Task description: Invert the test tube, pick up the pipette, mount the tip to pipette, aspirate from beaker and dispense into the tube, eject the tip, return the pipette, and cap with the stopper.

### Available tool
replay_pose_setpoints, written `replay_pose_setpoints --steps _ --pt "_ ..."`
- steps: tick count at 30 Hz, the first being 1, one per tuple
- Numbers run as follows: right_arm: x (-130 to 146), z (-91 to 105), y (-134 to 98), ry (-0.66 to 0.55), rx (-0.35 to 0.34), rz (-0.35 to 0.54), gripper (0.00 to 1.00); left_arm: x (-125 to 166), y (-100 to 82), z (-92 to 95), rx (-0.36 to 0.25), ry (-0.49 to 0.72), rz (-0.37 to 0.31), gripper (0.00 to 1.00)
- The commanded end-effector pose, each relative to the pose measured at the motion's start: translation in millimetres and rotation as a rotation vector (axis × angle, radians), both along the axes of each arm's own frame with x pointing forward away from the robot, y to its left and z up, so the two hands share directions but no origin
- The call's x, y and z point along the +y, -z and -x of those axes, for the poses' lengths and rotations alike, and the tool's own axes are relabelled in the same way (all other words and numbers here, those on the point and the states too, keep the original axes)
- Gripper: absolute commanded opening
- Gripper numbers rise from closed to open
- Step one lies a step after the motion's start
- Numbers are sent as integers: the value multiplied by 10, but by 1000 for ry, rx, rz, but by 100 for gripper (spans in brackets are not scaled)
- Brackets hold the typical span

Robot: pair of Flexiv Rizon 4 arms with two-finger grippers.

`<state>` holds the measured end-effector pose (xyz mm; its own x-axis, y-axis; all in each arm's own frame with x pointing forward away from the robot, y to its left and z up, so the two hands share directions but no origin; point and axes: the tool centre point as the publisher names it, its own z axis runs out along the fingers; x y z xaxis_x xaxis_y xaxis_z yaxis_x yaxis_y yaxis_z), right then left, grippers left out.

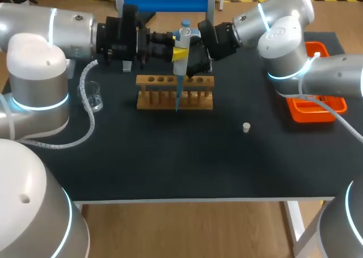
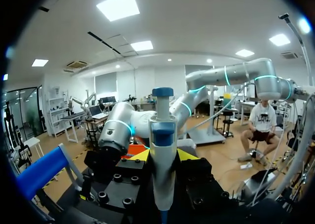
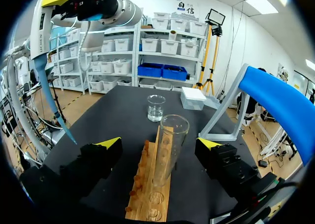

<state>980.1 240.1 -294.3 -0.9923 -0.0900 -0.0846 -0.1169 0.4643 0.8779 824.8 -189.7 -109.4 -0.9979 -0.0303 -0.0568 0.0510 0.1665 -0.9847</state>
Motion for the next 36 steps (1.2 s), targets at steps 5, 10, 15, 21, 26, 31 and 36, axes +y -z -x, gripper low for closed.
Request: replay_pose_setpoints --steps 5,10,15,21,26,31,36 --pt "-8 4 -8 0 0 2 100 -15 4 3 -2 -4 2 0" --pt "-8 4 -8 0 0 2 100 -15 4 3 -2 -4 2 0" --pt "-119 66 -50 -11 1 -2 100 -15 4 3 -2 -4 2 0" --pt "-371 156 -106 -5 -6 -7 100 -15 4 3 -2 -4 2 0" --pt "-562 262 -145 -8 -16 0 100 -15 4 3 -2 -4 2 0" --pt "-816 383 -164 3 -17 6 100 -15 4 3 -2 -4 2 0" --pt "-1159 630 -268 27 -32 -37 100 -15 4 3 -2 -4 2 0"
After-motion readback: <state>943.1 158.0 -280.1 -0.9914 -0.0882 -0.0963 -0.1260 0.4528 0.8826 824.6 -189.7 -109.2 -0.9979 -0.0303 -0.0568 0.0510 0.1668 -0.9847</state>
